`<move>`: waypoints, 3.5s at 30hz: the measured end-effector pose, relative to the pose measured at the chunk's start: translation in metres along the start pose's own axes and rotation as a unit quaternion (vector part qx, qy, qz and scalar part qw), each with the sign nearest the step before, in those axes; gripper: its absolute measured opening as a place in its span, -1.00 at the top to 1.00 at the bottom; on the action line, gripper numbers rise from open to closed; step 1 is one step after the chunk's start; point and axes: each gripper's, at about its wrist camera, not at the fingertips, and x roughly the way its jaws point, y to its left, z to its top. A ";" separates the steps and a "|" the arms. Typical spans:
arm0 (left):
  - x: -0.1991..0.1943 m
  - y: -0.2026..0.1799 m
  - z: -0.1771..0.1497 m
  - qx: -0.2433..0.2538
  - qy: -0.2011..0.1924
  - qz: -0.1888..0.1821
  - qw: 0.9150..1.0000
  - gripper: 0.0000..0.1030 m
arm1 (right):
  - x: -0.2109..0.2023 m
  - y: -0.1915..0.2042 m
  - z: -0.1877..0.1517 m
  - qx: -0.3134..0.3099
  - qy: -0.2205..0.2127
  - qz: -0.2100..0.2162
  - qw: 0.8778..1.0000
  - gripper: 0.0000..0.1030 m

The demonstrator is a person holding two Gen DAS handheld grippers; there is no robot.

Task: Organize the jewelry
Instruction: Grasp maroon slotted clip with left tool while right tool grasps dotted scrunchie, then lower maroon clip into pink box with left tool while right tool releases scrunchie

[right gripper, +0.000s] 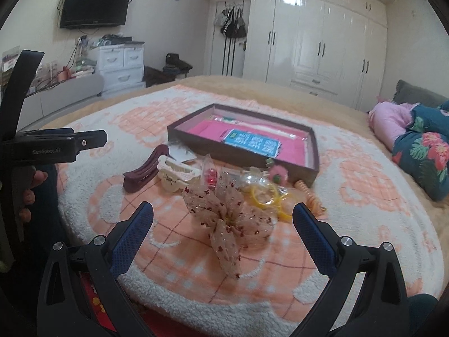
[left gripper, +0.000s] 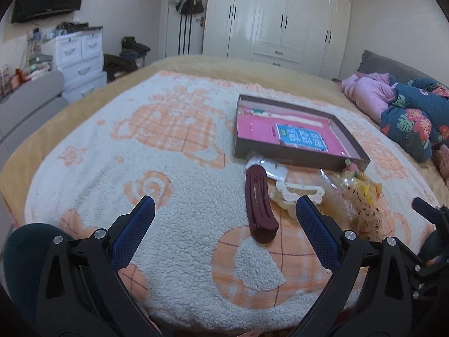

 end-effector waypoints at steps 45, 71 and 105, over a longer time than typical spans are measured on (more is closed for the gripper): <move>0.076 -0.018 0.001 0.048 0.102 -0.063 0.992 0.52 | 0.044 -0.050 -0.002 0.069 0.045 0.031 0.996 0.53; 0.093 -0.059 0.059 0.059 0.051 -0.102 0.992 0.52 | 0.036 -0.109 0.021 0.128 0.004 -0.030 0.991 0.53; 0.183 -0.054 0.103 0.045 0.054 -0.072 0.995 0.52 | 0.121 -0.151 0.079 0.089 0.014 -0.082 0.993 0.52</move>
